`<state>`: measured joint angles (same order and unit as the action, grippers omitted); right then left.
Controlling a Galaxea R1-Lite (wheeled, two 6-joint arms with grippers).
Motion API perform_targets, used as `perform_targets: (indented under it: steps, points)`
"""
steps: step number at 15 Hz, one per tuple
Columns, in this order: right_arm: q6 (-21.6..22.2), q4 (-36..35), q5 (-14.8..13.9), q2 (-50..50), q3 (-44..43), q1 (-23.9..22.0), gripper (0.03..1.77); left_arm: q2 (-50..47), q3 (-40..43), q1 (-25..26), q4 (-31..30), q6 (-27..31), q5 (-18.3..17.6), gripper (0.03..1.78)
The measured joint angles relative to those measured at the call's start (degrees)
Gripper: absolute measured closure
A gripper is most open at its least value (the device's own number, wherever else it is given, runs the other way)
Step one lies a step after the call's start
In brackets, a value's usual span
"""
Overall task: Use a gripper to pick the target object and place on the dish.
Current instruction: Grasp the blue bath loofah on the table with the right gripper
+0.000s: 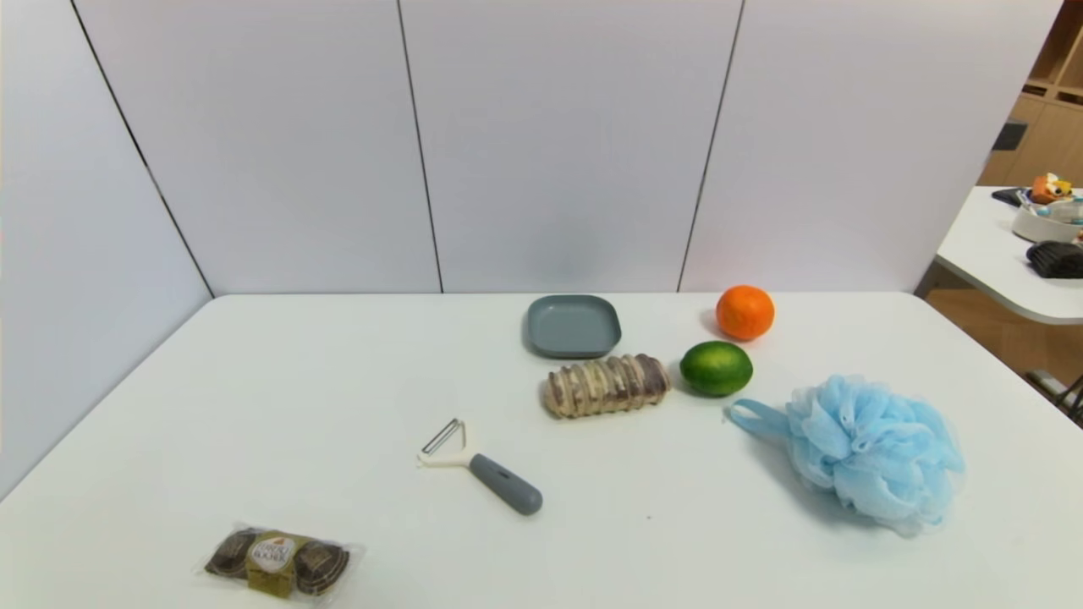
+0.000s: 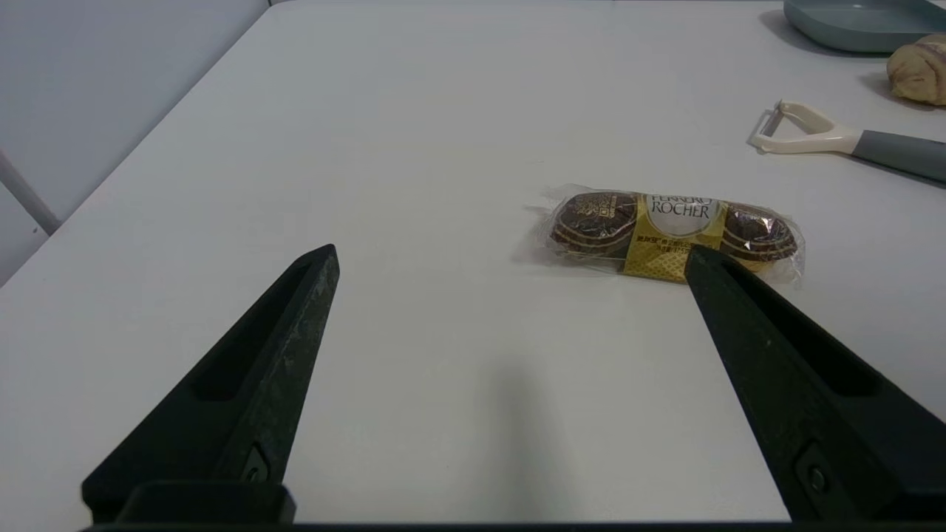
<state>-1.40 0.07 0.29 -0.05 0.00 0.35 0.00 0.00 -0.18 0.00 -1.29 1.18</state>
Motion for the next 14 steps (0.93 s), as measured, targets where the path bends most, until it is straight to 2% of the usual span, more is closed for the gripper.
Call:
perform_targets:
  steps: [5, 9, 12, 14]
  points:
    - [0.2, 0.6, 0.0, 0.0, 0.0, 0.0, 0.09, 0.0, 0.0, 0.0, 0.0, 0.0, 0.0, 0.12]
    - [-1.8, 2.9, 0.0, 1.4, -0.9, 0.0, 0.09, 0.0, 0.0, 0.0, 0.0, 0.0, 0.0, 0.12]
    - [-3.9, 1.6, 0.2, 5.9, -6.4, 0.2, 0.09, 0.0, 0.0, 0.0, 0.0, 0.0, 0.0, 0.12]
    - [-4.4, 0.5, 0.3, 12.3, -13.7, 0.8, 0.09, 0.0, 0.0, 0.0, 0.0, 0.0, 0.0, 0.12]
